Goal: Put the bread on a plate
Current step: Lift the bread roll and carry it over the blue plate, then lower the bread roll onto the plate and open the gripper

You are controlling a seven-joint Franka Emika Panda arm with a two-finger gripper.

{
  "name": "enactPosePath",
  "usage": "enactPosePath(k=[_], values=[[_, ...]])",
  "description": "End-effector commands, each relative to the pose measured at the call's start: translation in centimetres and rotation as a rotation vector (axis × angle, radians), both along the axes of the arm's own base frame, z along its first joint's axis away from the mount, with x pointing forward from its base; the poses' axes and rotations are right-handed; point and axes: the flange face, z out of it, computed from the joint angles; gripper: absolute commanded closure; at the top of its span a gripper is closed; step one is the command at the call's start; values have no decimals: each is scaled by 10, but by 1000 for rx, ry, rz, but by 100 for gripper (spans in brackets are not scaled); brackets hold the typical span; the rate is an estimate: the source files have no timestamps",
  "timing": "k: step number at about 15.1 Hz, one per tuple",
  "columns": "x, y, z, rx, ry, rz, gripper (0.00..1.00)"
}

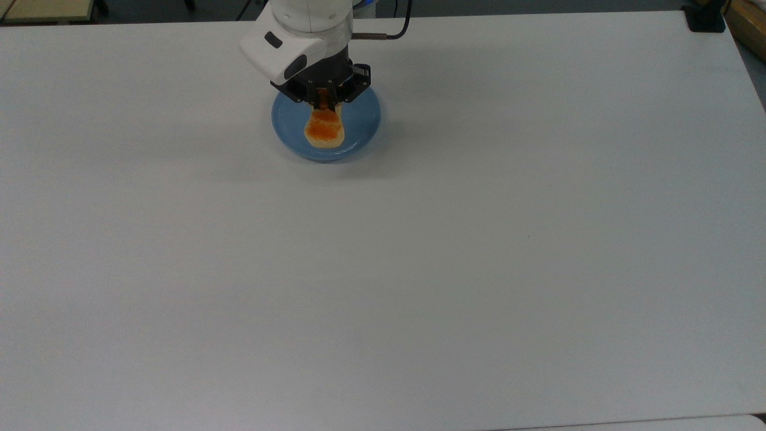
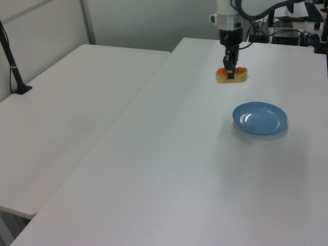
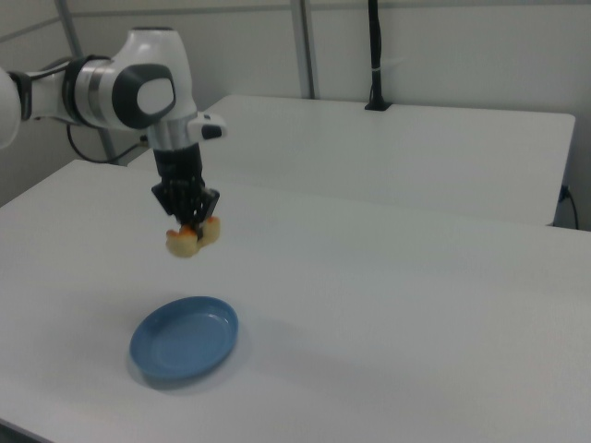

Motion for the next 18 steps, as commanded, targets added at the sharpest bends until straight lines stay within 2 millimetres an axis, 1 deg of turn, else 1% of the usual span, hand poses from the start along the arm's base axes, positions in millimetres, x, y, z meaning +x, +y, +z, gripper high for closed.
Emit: enactPosePath(k=[1, 4, 6, 7, 8, 9, 10, 11, 14, 16, 17, 18], values=[[-30, 7, -59, -17, 111, 41, 81], [-41, 11, -85, -42, 164, 65, 80], [-44, 10, -99, -43, 165, 64, 80], [-45, 10, -108, -46, 173, 64, 75], [-44, 10, -120, -51, 188, 66, 58], [-43, 7, -128, -65, 201, 69, 31], [-42, 6, -130, -67, 203, 61, 3], [-42, 5, -130, -68, 204, 61, 0], [-43, 4, -129, -68, 208, 64, 0], [-42, 4, -123, -67, 204, 66, 0], [-41, 4, -114, -65, 187, 64, 0], [-37, 2, -95, -60, 150, 61, 0]])
